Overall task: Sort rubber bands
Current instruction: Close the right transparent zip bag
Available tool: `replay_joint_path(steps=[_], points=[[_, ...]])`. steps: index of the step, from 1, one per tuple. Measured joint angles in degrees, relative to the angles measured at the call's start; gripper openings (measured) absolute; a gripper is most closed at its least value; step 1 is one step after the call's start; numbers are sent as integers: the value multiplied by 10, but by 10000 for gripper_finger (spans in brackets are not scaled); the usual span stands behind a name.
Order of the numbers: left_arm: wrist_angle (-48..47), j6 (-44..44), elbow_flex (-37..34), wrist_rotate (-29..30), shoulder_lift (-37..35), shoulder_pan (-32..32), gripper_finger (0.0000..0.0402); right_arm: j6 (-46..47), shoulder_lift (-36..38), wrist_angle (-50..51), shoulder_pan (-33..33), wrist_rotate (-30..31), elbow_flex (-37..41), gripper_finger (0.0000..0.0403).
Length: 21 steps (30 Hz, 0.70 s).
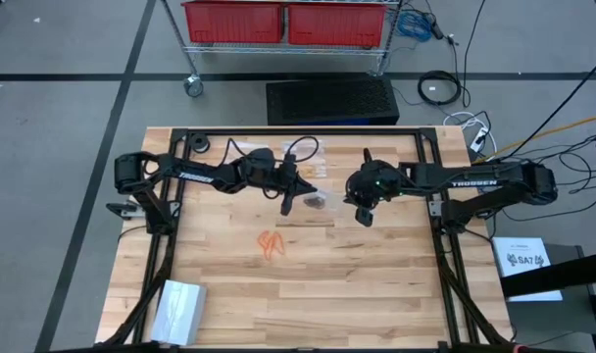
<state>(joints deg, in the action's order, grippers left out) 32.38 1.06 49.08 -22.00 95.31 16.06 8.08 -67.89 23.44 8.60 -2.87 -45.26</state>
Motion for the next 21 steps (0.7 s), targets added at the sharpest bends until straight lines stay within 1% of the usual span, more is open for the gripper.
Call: replay_joint_path(steps=[3, 12, 16, 21], points=[[-8, -1, 0, 4, 0, 0, 0, 1, 0, 13, 0, 0, -2, 20], [-15, -4, 0, 12, 0, 3, 0, 12, 0, 65, -1, 1, -2, 12], [-16, -3, 0, 13, 0, 7, 0, 24, 1, 104, -1, 2, -2, 12], [-16, 0, 0, 13, 0, 7, 0, 47, 3, 116, -1, 2, -2, 14]])
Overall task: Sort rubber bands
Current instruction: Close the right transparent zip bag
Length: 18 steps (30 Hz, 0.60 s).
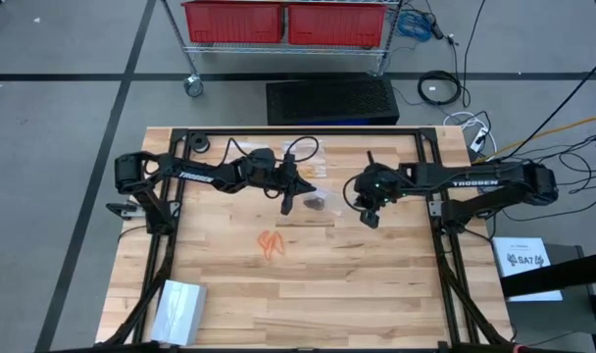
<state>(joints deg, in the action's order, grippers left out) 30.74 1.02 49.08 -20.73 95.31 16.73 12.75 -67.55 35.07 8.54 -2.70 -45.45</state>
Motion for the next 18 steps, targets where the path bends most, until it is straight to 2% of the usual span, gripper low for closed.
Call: replay_joint_path(steps=[4, 8, 11, 13, 18], points=[[0, 0, 0, 10, 0, 0, 0, 21, 13, 7, 1, 3, -1, 34], [2, -7, 0, 78, 3, -6, 15, 27, 27, 54, 2, 50, -23, 74], [13, -31, 0, 113, 14, -9, 39, 31, 38, 83, 2, 87, -43, 104], [27, -28, 0, 117, 26, -10, 59, 36, 37, 72, 2, 87, -47, 121], [79, 39, 0, 118, 63, -10, 120, 46, 19, 29, 0, 87, -48, 139]])
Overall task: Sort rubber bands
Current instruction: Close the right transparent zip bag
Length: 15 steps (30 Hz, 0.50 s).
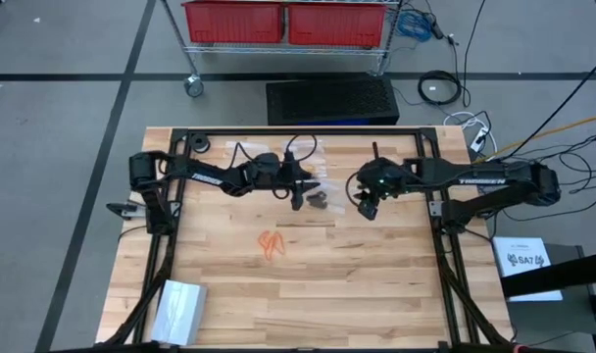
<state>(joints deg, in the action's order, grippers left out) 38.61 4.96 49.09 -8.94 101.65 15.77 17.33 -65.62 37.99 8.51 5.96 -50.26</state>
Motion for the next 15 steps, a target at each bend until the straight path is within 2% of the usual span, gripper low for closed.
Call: replay_joint_path(steps=[5, 11, 15], points=[[0, 18, 6, 0, 8, 5, 172, 3, -53, -59, 0, 38, 3, 99], [-12, 17, 6, 0, -21, 24, 184, 37, -133, -237, 0, 51, 69, 10], [-50, -4, 6, 0, -39, 33, 185, 71, -188, -323, 0, 65, 100, 6]])
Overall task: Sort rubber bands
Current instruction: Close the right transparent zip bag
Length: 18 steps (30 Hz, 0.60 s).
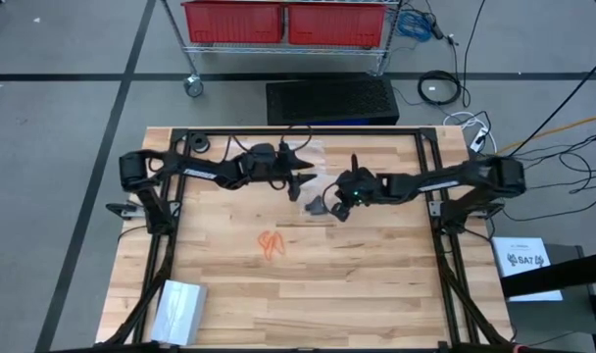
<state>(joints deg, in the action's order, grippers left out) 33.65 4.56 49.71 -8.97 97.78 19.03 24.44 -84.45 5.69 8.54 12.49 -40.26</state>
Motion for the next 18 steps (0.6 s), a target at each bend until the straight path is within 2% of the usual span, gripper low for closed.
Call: replay_joint_path(steps=[5, 9, 14, 18], points=[[-56, -10, 0, 0, -24, 10, 185, 16, -83, -56, 0, 13, 4, 1], [-137, -24, 0, 10, -59, 15, 173, 27, -121, -53, 3, 16, 2, 1], [-218, -48, 0, 40, -104, 16, 141, 34, -87, 64, -1, 18, 2, 0], [-227, -59, -4, 46, -120, 17, 118, 24, -25, 210, -3, 31, 6, 0]])
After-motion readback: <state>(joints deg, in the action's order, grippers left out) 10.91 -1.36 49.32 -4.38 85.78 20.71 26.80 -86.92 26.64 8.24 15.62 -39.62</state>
